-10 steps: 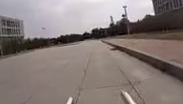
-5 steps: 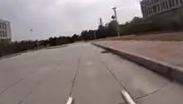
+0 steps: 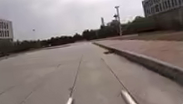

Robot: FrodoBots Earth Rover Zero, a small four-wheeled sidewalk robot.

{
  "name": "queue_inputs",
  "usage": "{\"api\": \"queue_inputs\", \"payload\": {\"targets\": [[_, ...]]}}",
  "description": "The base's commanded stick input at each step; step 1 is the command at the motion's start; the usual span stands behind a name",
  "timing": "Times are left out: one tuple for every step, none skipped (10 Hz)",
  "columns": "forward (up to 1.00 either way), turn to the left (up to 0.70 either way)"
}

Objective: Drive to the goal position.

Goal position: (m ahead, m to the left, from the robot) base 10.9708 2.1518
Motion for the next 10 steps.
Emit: {"api": "queue_inputs", "payload": {"targets": [[0.69,0.0],[0.69,0.0],[0.69,0.0],[0.69,0.0],[0.69,0.0],[0.69,0.0],[0.69,0.0],[0.69,0.0],[0.69,0.0],[0.69,0.0]]}}
